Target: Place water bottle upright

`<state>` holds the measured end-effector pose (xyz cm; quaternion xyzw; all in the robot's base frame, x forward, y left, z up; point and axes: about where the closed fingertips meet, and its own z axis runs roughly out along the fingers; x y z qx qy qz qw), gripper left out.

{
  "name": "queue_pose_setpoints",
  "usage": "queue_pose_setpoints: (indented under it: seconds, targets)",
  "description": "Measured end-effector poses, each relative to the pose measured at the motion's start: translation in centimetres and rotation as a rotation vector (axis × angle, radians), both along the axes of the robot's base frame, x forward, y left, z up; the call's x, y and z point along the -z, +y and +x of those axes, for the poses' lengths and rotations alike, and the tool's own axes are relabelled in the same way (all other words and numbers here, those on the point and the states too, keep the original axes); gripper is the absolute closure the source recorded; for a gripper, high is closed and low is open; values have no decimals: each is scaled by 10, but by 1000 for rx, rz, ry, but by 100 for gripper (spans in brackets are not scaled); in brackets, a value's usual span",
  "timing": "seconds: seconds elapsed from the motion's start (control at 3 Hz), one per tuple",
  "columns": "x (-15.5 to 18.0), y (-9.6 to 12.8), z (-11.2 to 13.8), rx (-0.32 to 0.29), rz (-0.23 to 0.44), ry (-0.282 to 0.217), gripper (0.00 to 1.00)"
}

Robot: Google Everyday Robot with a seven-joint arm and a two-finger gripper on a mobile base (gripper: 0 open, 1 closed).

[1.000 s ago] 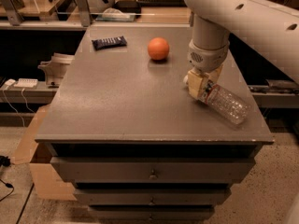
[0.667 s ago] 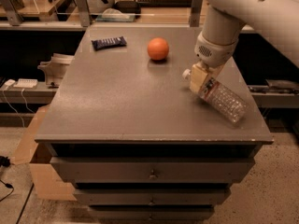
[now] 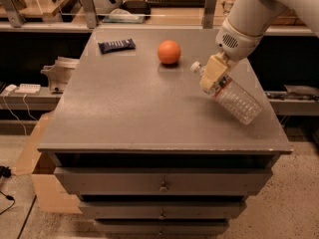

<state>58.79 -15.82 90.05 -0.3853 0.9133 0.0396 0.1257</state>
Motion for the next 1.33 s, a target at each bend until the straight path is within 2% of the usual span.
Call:
queue_pose_setpoints:
  seconds: [0.33, 0.67, 1.0, 1.33]
  targets:
    - [-13, 7, 2, -60, 48, -70, 100]
    - [-44, 17, -1, -159, 115, -184, 100]
    - [-61, 24, -2, -256, 220, -243, 100]
    - [-64, 33, -2, -350, 394, -255, 100]
